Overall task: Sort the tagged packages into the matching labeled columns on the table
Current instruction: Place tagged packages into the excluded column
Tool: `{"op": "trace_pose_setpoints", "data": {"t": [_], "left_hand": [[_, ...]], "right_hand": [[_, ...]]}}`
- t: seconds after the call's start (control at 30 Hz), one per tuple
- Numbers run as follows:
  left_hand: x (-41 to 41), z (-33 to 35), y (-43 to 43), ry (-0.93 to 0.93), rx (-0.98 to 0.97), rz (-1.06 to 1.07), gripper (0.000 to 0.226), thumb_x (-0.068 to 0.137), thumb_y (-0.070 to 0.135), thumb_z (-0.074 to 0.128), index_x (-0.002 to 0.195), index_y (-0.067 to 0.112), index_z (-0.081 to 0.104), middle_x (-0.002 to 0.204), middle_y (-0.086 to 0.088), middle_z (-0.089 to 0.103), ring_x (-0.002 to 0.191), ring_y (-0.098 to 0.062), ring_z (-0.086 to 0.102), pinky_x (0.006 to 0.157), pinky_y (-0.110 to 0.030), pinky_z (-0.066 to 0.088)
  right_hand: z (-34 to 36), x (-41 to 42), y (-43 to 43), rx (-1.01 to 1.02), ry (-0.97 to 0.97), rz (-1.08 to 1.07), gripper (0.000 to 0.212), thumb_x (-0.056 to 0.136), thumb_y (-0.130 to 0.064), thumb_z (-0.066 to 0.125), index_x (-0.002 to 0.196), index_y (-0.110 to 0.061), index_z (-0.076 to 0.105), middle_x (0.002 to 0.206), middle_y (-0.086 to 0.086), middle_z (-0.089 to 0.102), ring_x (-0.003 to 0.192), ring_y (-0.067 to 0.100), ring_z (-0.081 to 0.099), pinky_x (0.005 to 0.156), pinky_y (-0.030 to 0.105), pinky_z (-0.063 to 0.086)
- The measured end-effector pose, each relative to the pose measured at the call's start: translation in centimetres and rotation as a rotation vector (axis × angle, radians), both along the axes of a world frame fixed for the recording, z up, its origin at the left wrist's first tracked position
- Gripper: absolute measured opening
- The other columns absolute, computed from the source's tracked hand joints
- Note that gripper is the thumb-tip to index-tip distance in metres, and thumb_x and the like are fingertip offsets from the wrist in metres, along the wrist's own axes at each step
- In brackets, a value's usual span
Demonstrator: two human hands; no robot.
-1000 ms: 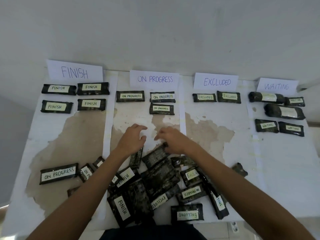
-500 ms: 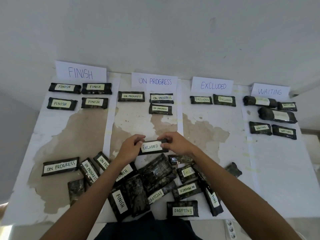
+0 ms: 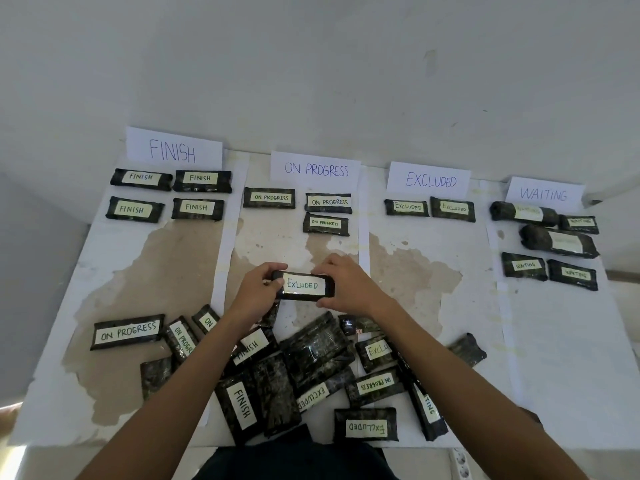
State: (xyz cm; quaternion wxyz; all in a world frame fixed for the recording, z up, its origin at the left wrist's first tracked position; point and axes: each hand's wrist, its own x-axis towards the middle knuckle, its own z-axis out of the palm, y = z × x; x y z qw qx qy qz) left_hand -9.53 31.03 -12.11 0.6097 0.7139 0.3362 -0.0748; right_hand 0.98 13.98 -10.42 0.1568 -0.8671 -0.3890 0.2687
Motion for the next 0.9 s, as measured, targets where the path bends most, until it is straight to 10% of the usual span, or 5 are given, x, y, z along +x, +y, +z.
{"op": "trace_pose_setpoints", "data": {"t": [0.27, 0.9], "left_hand": [[3.8, 1.5, -2.9, -0.044, 0.021, -0.076, 0.027, 0.093, 0.002, 0.047, 0.114, 0.014, 0.060, 0.111, -0.005, 0.057, 0.097, -0.019, 0.056, 0.065, -0.015, 0.049], [16.6, -3.1, -11.8, -0.056, 0.354, -0.338, 0.041, 0.091, 0.013, 0.052, 0.132, 0.016, 0.048, 0.128, -0.009, 0.049, 0.119, -0.022, 0.047, 0.096, -0.034, 0.043]], "right_hand": [[1.1, 2.0, -2.3, -0.075, -0.214, 0.074, 0.061, 0.075, -0.035, 0.070, 0.130, -0.021, 0.048, 0.117, 0.001, 0.053, 0.106, 0.019, 0.048, 0.089, 0.033, 0.042], [-3.6, 17.8, -10.9, -0.213, -0.218, -0.163, 0.055, 0.081, -0.017, 0.069, 0.132, -0.009, 0.047, 0.130, 0.010, 0.050, 0.120, 0.030, 0.046, 0.094, 0.040, 0.043]]}}
